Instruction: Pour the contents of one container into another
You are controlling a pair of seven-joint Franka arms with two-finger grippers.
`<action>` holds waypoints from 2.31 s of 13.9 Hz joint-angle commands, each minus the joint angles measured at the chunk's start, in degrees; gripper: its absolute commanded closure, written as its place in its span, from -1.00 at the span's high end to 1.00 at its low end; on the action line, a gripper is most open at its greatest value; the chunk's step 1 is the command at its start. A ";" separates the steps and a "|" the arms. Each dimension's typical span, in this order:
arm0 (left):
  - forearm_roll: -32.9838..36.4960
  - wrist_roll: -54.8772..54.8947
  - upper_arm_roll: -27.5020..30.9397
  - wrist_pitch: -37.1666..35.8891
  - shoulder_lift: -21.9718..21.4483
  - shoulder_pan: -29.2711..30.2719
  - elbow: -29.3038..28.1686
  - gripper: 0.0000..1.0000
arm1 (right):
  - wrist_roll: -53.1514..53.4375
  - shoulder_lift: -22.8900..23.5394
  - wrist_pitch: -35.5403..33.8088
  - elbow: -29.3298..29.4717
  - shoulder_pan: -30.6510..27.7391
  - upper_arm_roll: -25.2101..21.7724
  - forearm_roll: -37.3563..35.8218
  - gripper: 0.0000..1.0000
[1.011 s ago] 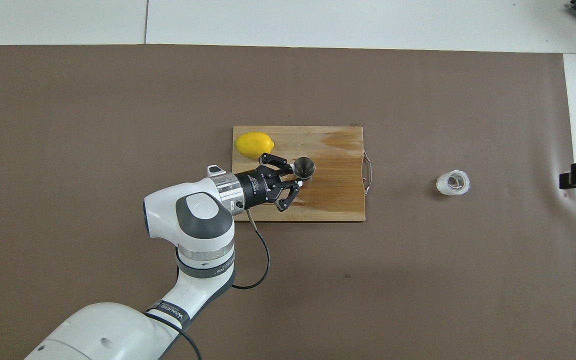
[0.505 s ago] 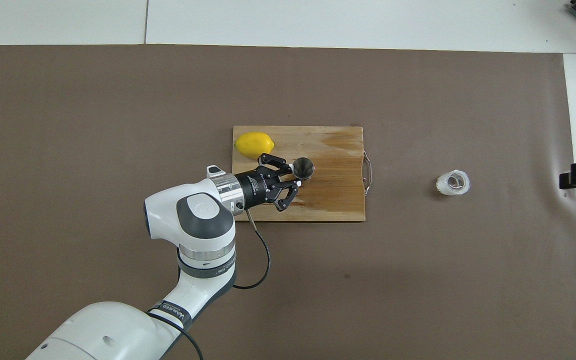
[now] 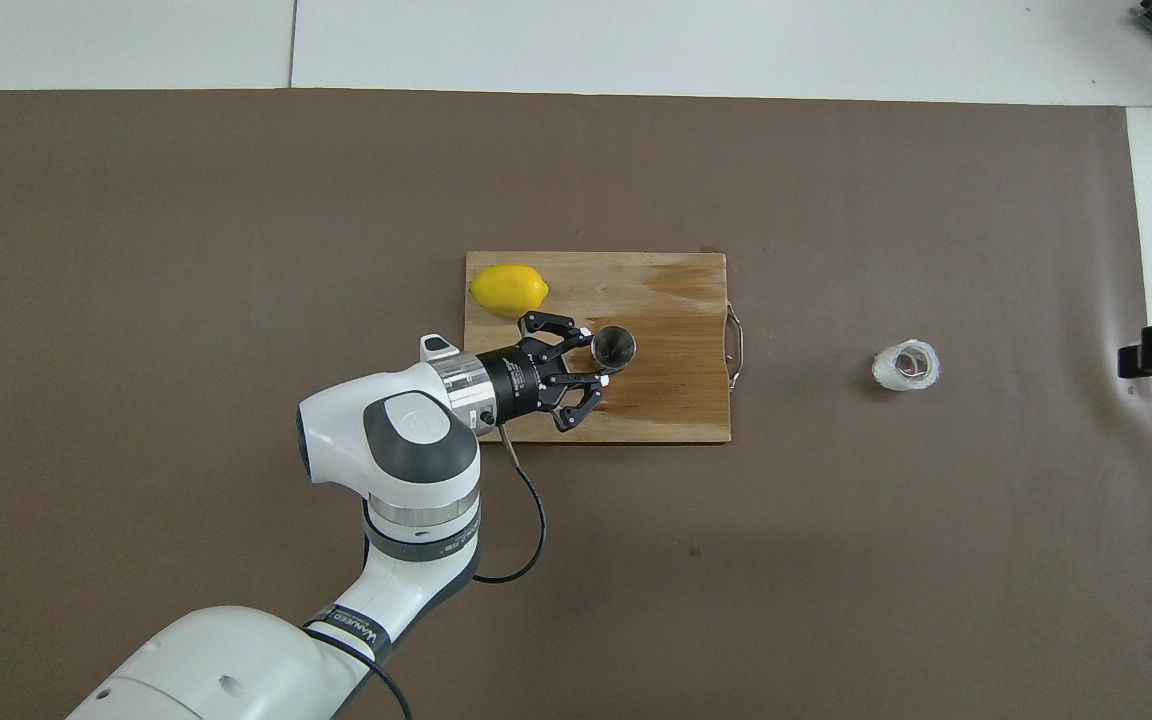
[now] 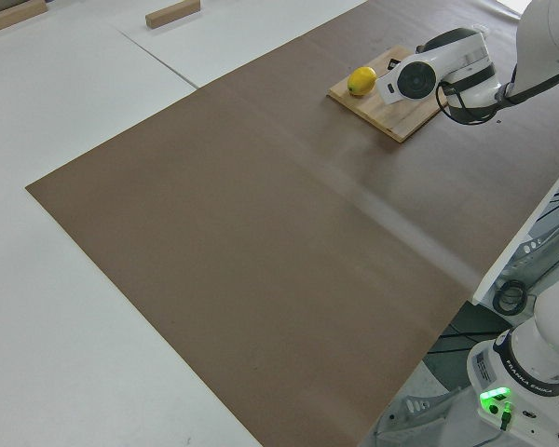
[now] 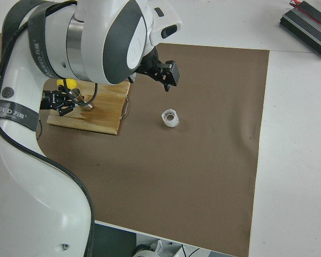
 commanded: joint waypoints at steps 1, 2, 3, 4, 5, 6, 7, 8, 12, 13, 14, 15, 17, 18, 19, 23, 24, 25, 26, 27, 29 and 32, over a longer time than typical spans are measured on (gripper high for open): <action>-1.52 2.44 0.38 0.78 0.09 -0.20 0.23 1.00 | -0.92 -0.71 -0.66 -0.38 -0.22 0.02 -0.61 1.00; -1.52 2.36 0.38 0.78 0.09 0.06 0.23 1.00 | -0.92 -0.71 -0.74 -0.38 -0.22 0.02 -0.61 1.00; -1.43 1.75 0.47 1.21 -0.17 0.15 0.23 1.00 | -0.92 -0.71 -0.75 -0.38 -0.22 0.02 -0.61 1.00; -1.26 1.65 0.56 1.48 -0.52 0.24 0.06 1.00 | -0.92 -0.71 -0.75 -0.38 -0.22 0.02 -0.61 1.00; -0.56 1.56 0.73 2.00 -0.87 0.41 -0.03 1.00 | -0.92 -0.71 -0.75 -0.38 -0.22 0.02 -0.61 1.00; 1.02 1.65 0.82 2.44 -2.09 0.41 -1.08 1.00 | -0.92 -0.71 -0.75 -0.38 -0.22 0.02 -0.61 1.00; 3.21 1.56 0.82 2.80 -3.15 0.41 -1.70 1.00 | -0.92 -0.71 -0.75 -0.38 -0.22 0.02 -0.61 1.00; 4.71 1.56 0.91 3.32 -4.21 0.41 -2.40 1.00 | -0.92 -0.71 -0.75 -0.38 -0.22 0.02 -0.61 1.00; 17.96 1.65 1.08 1.93 -6.76 2.78 -4.16 1.00 | -0.92 -0.71 -0.75 -0.38 -0.22 0.02 -0.61 1.00; 20.34 1.65 1.17 0.18 -7.20 3.40 -4.25 1.00 | -0.92 -0.80 -1.09 -0.47 -0.22 0.02 -0.61 1.00; 22.37 1.65 1.17 -1.75 -7.29 4.71 -4.25 1.00 | -0.92 -0.71 -1.18 -0.47 -0.31 -0.07 -0.61 1.00; 25.78 1.65 1.17 -3.51 -7.38 5.85 -4.08 1.00 | -1.00 -0.80 -1.45 -0.47 -0.31 -0.33 -0.61 1.00; 38.23 1.91 1.26 -7.81 -7.73 7.96 -2.68 1.00 | -1.26 -1.24 -2.68 -0.73 -0.13 -0.16 -0.61 1.00; 43.08 2.00 1.26 -9.58 -7.82 9.28 -2.06 1.00 | -1.79 -1.50 -2.16 -1.17 0.30 -0.16 -0.61 1.00; 47.31 2.18 1.26 -11.25 -7.99 10.25 -1.36 1.00 | -2.32 -1.59 -2.15 -1.18 0.48 -0.07 -0.61 1.00; 75.69 3.67 1.08 -20.47 -6.86 13.68 6.46 1.00 | -8.36 -2.20 -1.80 -3.10 -0.39 -0.24 -0.52 1.00; 78.43 4.72 1.08 -21.62 -6.68 14.56 7.60 1.00 | -11.34 -2.47 -1.54 -3.72 -0.48 -0.59 -0.52 1.00; 80.29 7.25 1.17 -22.94 -6.85 14.91 8.40 1.00 | -14.33 -2.47 -1.45 -3.72 -1.01 -0.60 -0.52 1.00; 83.01 11.19 1.26 -24.61 -6.85 15.00 9.88 1.00 | -17.23 -2.47 -0.93 -3.99 -1.36 -0.68 -0.52 1.00; 86.60 14.89 1.26 -25.93 -6.77 15.79 11.12 1.00 | -22.57 -2.47 -0.75 -4.25 -2.49 -1.29 -0.52 1.00; 96.34 20.52 1.17 -28.48 -7.20 16.94 12.53 1.00 | -36.18 -2.47 1.69 -5.74 -5.92 -1.56 -0.52 1.00; 102.80 25.90 1.96 -35.41 -7.64 19.20 16.04 1.00 | -54.56 -2.47 10.22 -11.61 -12.32 -1.91 5.51 1.00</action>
